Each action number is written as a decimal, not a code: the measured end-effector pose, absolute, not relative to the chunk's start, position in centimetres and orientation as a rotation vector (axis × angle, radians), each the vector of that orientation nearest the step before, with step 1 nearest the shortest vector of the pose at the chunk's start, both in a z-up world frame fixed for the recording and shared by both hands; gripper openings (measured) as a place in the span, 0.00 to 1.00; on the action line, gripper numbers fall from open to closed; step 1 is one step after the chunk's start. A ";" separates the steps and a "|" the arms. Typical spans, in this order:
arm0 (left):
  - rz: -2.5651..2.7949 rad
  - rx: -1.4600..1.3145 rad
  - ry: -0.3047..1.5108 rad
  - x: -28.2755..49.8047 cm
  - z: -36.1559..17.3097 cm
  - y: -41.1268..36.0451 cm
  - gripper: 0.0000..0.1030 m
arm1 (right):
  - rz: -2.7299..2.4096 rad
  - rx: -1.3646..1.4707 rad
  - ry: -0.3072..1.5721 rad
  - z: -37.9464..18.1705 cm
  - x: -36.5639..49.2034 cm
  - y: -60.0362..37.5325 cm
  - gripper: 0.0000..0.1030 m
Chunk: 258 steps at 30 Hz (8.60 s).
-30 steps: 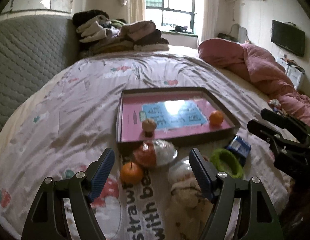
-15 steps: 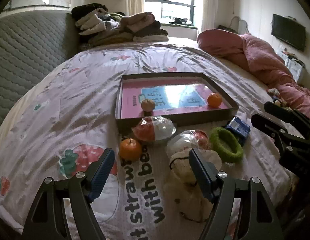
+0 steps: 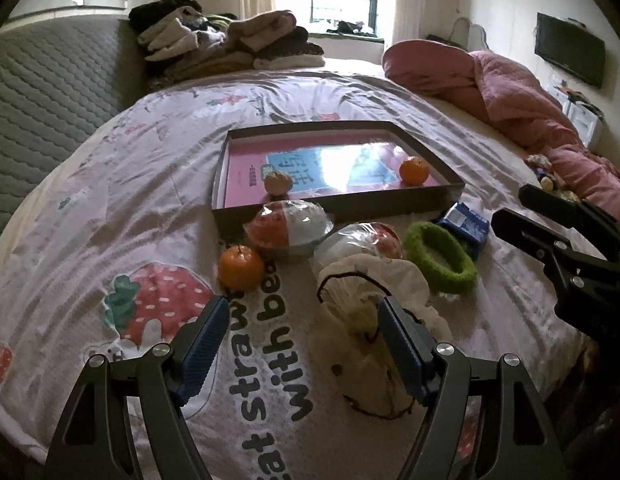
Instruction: Organize objects
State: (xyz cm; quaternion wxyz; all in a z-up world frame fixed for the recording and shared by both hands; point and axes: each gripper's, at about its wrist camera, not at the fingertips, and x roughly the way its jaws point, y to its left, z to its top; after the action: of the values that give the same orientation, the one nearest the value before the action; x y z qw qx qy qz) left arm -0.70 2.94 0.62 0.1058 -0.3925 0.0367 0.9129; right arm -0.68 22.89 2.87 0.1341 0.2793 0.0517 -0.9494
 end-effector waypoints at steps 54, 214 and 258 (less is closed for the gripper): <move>2.614 -1.336 0.053 -2.5 -4.5 3.1 0.75 | -2.616 1.063 0.401 -4.1 -3.6 20.1 0.55; 2.947 -0.953 0.060 -22.2 0.5 0.2 0.12 | -2.613 0.759 0.306 1.7 -16.4 19.0 0.16; 2.744 -1.231 -0.001 -24.8 -3.0 0.7 0.40 | -2.527 1.117 0.213 -2.7 -19.2 19.4 0.35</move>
State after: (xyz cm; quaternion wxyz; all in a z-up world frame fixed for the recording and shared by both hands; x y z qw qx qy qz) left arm -24.79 0.66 -3.03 0.0671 -0.4083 -0.0003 0.9104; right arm -19.16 19.39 -2.71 0.1840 0.3963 0.0756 -0.8963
